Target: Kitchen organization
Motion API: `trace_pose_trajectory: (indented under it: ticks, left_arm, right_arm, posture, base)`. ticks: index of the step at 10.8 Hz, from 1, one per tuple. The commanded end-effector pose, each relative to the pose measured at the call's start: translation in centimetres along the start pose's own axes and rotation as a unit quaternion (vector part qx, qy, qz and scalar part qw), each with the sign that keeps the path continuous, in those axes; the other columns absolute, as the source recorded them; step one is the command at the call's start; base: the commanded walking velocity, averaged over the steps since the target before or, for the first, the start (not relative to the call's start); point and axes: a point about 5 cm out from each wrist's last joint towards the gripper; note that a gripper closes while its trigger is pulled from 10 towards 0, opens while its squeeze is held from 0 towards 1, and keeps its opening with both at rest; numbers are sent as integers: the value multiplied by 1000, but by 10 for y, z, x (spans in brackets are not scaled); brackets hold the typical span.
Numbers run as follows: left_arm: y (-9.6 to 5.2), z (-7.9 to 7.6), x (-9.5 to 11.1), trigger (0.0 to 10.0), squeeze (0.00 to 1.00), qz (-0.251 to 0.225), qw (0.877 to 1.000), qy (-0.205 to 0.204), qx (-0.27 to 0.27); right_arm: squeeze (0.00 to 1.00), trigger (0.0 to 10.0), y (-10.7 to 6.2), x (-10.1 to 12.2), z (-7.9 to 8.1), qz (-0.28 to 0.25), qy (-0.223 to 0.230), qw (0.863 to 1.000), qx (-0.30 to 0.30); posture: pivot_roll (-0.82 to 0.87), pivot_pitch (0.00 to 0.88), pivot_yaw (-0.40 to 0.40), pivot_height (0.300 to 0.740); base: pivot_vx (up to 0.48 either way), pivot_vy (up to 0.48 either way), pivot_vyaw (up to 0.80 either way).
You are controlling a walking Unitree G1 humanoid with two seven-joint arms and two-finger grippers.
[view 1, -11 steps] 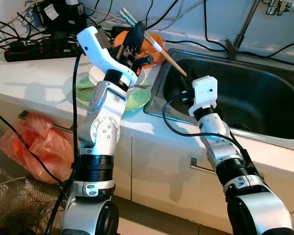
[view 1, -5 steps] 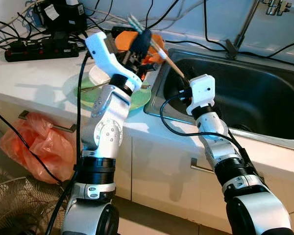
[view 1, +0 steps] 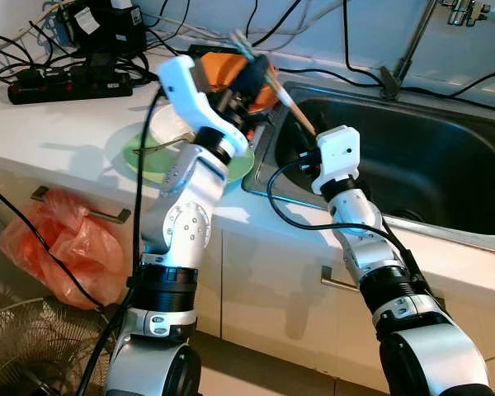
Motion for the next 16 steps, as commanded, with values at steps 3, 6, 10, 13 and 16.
trace_pose_trajectory:
  ticks: [3,6,10,13,16]
  left_arm:
    - [-1,-7,-8,10000,0,16,1000,-3,-16]
    - [-1,-7,-7,10000,0,16,1000,3,-16]
    - [-1,-4,-7,10000,1000,13,1000,17,-6]
    - [-1,-4,-7,10000,1000,13,1000,22,-10]
    - [-1,-1,-6,10000,0,14,999,49,0]
  right_arm:
    - [0,0,0,0,-3,5,-4,1000,-5]
    - [0,0,0,-1,-4,10,-8,1000,-10]
    - [0,0,-1,-3,-5,15,-5,1000,-13]
    - [0,0,-1,-4,-9,21,4,999,-29]
    - [0,0,-1,-8,-22,40,45,995,-78]
  posture:
    - [46,32,-27,740]
    - [47,32,-27,740]
    - [47,32,-27,740]
    - [49,33,-27,740]
    - [49,31,-27,740]
  base:
    - [0,0,0]
    - [0,0,0]
    - [0,0,0]
    - [0,0,0]
    - [0,0,0]
Point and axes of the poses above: a point about 5 cm out from each wrist's last joint towards the gripper, its own y axis pointing out of the wrist towards the gripper, its own x axis along the axis of the wrist's last joint, z = x × y, and after that the axes turned 11 degrees about y, right-handed
